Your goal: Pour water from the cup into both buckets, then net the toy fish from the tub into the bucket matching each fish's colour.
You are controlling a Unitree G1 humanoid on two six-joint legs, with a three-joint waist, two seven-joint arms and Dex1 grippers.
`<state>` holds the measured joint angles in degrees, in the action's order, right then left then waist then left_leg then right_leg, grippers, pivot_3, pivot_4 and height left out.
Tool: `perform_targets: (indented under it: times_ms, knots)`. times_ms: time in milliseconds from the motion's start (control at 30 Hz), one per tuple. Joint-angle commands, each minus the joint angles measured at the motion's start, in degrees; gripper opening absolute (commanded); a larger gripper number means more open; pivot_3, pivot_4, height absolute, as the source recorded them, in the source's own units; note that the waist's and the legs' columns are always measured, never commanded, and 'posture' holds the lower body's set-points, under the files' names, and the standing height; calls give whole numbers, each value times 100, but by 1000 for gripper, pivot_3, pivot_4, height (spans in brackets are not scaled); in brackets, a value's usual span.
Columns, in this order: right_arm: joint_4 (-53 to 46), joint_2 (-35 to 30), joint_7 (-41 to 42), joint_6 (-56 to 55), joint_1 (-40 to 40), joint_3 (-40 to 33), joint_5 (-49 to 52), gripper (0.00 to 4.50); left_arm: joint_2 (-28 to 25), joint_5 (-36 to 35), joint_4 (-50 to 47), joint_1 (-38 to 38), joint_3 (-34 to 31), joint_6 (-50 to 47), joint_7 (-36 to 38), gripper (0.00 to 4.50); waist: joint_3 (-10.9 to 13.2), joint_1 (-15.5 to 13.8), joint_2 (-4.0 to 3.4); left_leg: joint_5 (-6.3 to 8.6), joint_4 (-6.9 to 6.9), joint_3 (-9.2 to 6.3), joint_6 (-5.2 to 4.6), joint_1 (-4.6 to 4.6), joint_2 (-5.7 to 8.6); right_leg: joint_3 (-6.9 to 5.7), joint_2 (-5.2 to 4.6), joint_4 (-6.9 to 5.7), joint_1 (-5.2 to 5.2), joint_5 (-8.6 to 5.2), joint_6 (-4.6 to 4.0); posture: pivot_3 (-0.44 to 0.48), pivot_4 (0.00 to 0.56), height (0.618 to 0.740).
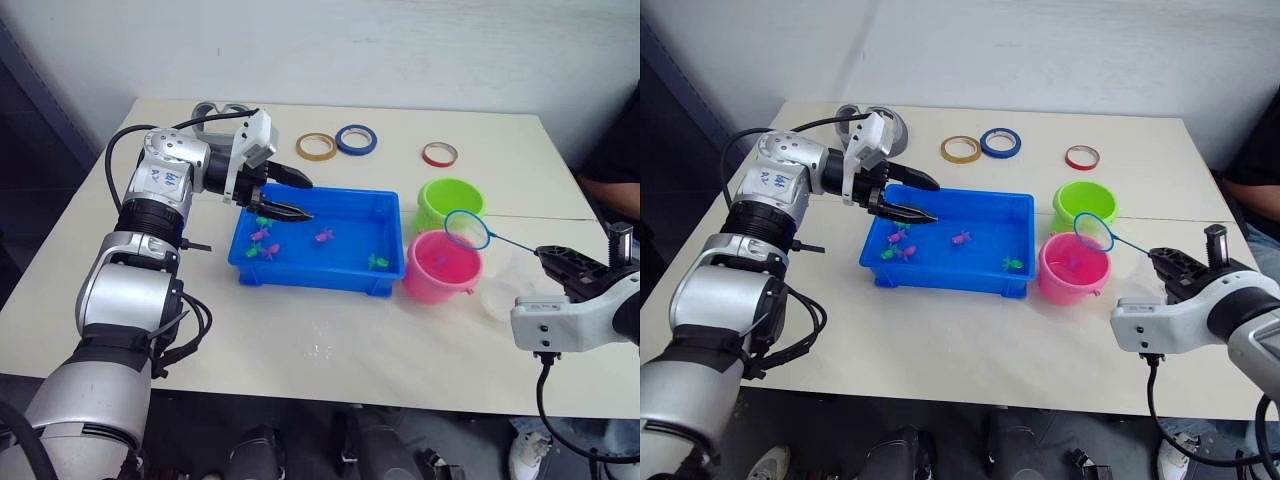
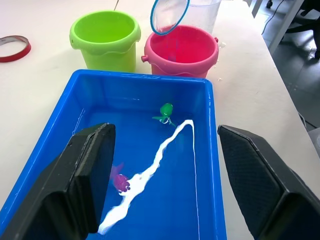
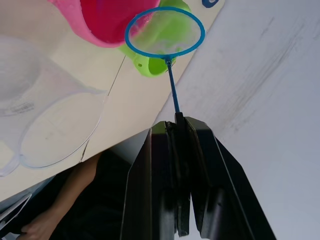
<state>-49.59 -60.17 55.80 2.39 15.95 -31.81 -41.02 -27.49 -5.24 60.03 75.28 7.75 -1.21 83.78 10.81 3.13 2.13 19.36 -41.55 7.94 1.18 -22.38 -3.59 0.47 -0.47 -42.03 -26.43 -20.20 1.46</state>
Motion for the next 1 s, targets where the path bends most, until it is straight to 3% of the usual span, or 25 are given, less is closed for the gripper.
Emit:
perform_targets:
  times_ms: [33,167,300,433,567,767,1000]
  knots:
    - [-88,191,-70,-175,17,-130,-184,0,7,-17,-132,0,-118,28,58,3596,0,3,0,0,-1,1,0,0,0,0,0,-1,0,0,0,0,150,693]
    - [-228,494,173,346,-315,-160,17,0,-50,-15,-125,-7,-135,17,59,3596,0,14,0,0,-8,3,0,2,0,1,0,-11,0,0,0,0,150,693]
    - [-463,553,763,1559,-1263,61,634,0,-194,-5,-149,-80,-186,13,-51,3596,0,34,0,0,-26,3,0,4,-1,3,1,-30,0,0,-1,0,150,693]
    - [-537,369,1192,3032,-2583,723,1243,0,-500,135,-134,-208,-178,96,-239,3596,1,100,0,2,-38,-1,3,8,-2,5,1,-48,0,0,-4,0,150,693]
    - [-347,469,1126,4190,-3426,1880,1401,0,-891,474,-38,-296,-27,293,-435,3596,0,133,0,2,-40,-10,3,5,-3,1,-1,-49,-1,-3,-10,0,150,693]
    - [647,1016,270,4147,-4037,3468,1221,0,-1392,511,-362,-612,-105,-24,-309,3596,0,159,1,2,-41,-8,2,-2,-2,1,-5,-51,-7,-3,-12,0,150,693]
    - [1386,1439,-241,3912,-4237,4264,1253,0,-1830,155,-1636,-1383,-302,-946,-7,3596,0,162,1,3,-42,-9,0,-14,-4,-2,-8,-51,-16,-5,-14,0,150,693]
